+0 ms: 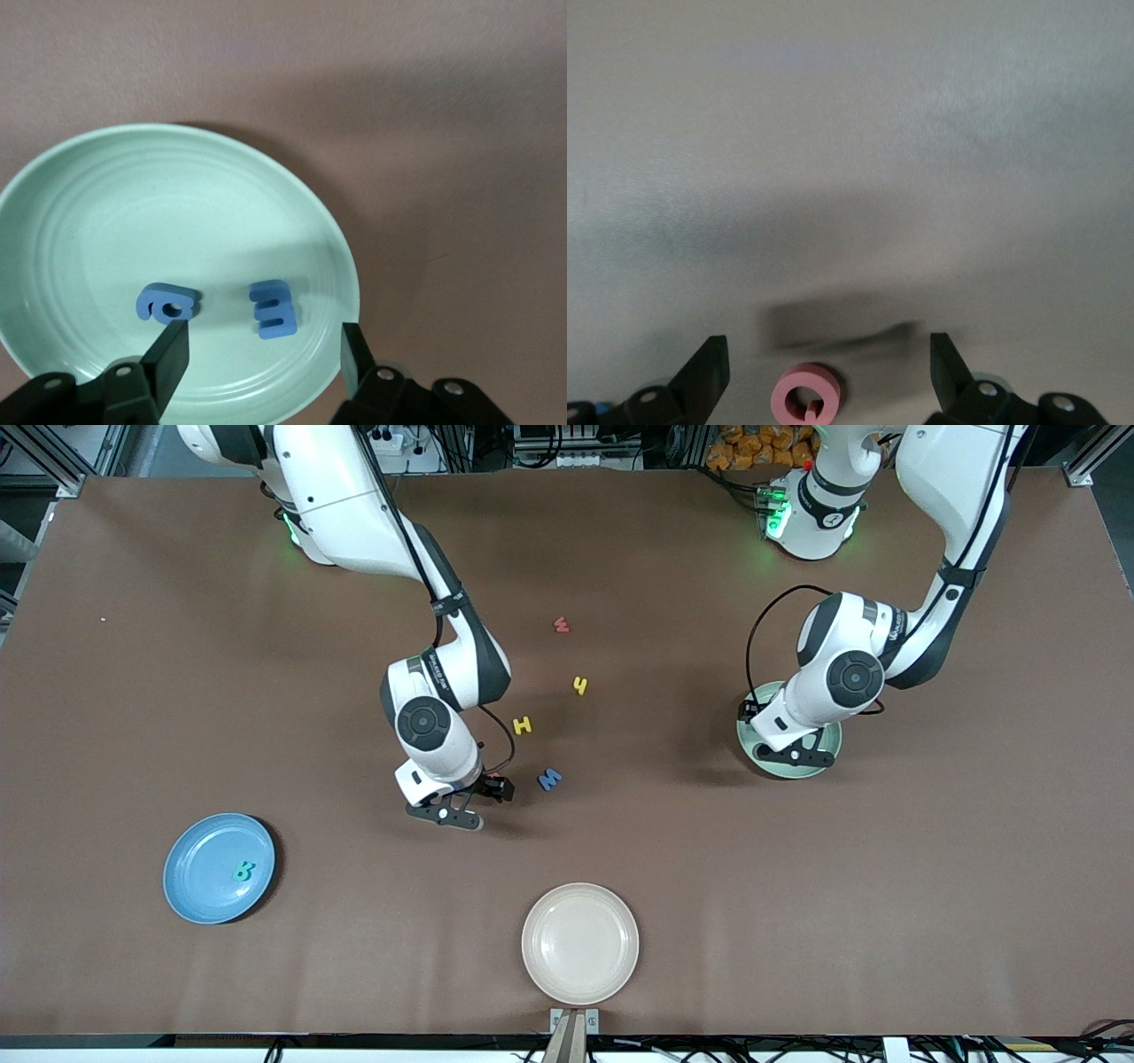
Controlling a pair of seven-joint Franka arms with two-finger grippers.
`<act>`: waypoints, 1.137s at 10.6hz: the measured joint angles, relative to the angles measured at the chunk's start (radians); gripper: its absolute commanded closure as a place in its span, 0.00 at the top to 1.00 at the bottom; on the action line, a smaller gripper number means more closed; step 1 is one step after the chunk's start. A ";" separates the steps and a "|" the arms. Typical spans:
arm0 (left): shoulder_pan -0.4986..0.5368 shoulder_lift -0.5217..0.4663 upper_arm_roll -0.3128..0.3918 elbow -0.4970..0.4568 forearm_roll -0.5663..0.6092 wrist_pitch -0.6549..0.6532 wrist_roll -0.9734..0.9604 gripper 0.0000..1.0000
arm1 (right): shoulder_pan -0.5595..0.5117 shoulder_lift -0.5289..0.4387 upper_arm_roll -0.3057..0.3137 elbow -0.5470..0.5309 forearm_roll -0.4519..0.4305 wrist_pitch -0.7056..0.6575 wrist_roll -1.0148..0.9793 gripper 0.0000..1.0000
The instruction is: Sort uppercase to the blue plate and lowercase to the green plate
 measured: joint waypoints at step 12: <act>-0.036 0.090 -0.144 0.286 -0.057 -0.036 -0.469 0.73 | 0.028 0.012 0.006 -0.009 0.009 -0.002 0.084 1.00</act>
